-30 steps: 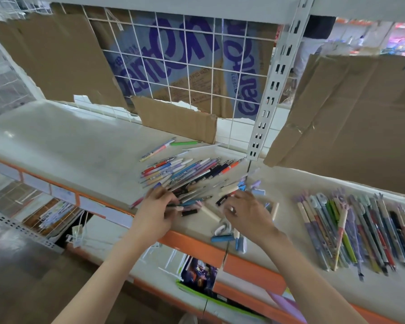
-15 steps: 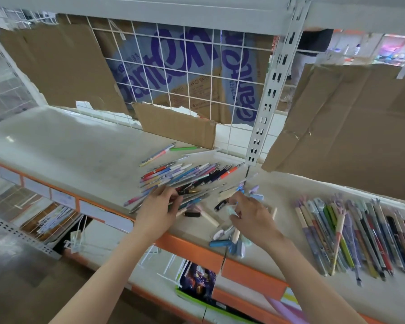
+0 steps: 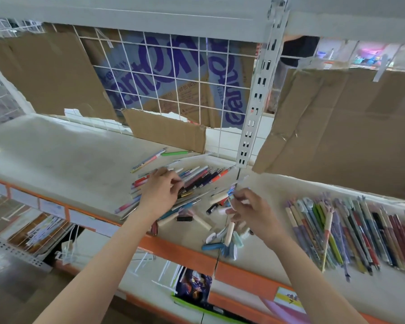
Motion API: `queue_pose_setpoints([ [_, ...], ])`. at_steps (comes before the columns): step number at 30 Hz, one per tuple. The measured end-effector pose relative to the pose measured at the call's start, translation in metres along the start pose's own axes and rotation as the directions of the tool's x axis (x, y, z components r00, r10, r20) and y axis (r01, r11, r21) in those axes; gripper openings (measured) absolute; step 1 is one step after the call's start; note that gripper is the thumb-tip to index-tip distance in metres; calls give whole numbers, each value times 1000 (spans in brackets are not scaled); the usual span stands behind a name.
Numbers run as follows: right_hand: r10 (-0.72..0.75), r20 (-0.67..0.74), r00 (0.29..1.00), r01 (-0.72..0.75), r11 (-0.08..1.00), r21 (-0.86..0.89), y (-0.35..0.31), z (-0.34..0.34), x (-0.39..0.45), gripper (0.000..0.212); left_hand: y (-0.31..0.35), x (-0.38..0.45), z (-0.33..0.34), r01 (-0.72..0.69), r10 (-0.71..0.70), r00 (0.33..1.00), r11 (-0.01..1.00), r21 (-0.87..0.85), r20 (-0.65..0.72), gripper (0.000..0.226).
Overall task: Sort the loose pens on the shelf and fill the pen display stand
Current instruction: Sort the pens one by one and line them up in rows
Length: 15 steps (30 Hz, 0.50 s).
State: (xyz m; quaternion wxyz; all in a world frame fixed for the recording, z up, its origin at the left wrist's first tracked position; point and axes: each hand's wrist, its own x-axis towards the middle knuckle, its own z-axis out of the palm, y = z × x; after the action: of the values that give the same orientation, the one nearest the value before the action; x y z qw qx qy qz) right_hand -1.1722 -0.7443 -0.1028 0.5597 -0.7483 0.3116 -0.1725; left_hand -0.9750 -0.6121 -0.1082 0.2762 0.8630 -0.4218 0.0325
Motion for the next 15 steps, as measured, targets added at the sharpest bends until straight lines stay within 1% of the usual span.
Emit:
queue_pose_setpoints([
  [1,12,18,1000,-14,993,118,-1,-2,0,5,7,-4,-4,3,-3,1000,991,-137,-1,12],
  [2,0,28,1000,-5,983,181,-2,-4,0,5,15,-9,-6,37,-29,999,956,-290,31,9],
  [3,-23,32,999,16,979,205,-2,-5,1,6,23,-14,-9,100,-65,994,879,-467,89,9],
  [4,-45,32,998,37,978,207,-3,-5,2,8,30,-18,-11,179,-94,982,740,-648,164,12],
  [5,-55,27,998,49,977,207,-3,-5,2,9,35,-21,-12,254,-102,966,553,-794,238,13],
  [6,-55,19,998,49,975,218,-4,-4,2,10,38,-23,-12,311,-90,950,361,-879,299,12],
  [7,-47,9,999,43,968,247,-3,-4,3,9,41,-24,-12,344,-70,939,200,-917,337,11],
  [8,-37,-4,999,36,958,286,-3,-4,2,10,42,-24,-11,357,-57,934,97,-929,353,8],
  [9,-27,-17,1000,31,943,331,-2,-5,2,11,43,-24,-11,357,-43,934,32,-934,355,7],
  [10,-18,-25,1000,26,927,375,-1,-7,2,11,43,-24,-10,356,-23,934,-8,-934,356,11],
  [12,-6,-28,1000,17,898,439,1,-10,1,12,41,-26,-9,374,61,927,-64,-925,370,23],
  [14,6,-29,1000,8,890,455,1,-14,1,12,39,-29,-7,400,157,909,-83,-913,385,33],
  [15,11,-32,999,5,892,453,2,-15,0,13,38,-30,-6,410,188,901,-68,-910,391,35],
])
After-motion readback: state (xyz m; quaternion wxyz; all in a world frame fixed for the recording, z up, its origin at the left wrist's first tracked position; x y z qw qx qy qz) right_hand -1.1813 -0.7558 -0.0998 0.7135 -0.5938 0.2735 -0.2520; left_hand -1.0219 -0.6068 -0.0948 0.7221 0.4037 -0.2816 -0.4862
